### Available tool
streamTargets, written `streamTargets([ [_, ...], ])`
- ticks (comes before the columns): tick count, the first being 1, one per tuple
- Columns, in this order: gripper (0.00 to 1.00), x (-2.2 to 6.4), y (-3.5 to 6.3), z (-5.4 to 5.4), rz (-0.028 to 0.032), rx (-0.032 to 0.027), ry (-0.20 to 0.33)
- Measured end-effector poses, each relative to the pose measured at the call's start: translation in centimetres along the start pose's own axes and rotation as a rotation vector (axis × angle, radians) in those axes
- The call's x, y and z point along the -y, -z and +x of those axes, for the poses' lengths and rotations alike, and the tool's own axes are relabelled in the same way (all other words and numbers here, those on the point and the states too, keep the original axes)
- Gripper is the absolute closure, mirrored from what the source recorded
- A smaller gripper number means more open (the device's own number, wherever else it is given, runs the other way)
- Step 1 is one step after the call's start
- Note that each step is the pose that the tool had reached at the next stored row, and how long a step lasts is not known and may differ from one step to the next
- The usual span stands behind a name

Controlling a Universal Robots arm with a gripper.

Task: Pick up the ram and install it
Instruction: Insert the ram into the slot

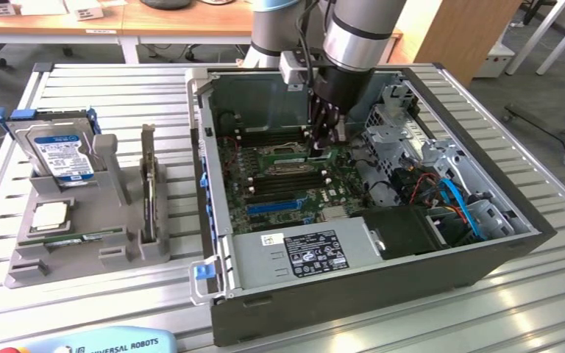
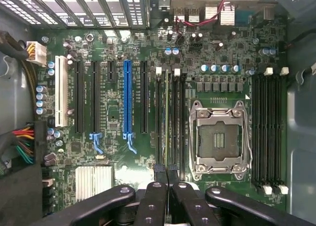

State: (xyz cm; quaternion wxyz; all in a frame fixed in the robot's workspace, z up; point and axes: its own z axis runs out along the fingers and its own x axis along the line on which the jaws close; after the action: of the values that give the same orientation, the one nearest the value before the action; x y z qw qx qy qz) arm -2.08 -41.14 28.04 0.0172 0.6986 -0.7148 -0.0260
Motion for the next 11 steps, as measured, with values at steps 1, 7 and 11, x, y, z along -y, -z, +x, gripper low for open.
streamTargets([
  [1,0.89,0.00,0.00,0.00,-0.0001,-0.0002,0.000],
  [7,0.89,-0.04,-0.02,0.10,0.0006,0.0012,0.001],
  [11,0.89,-0.26,-0.03,0.31,0.0021,0.0020,0.003],
])
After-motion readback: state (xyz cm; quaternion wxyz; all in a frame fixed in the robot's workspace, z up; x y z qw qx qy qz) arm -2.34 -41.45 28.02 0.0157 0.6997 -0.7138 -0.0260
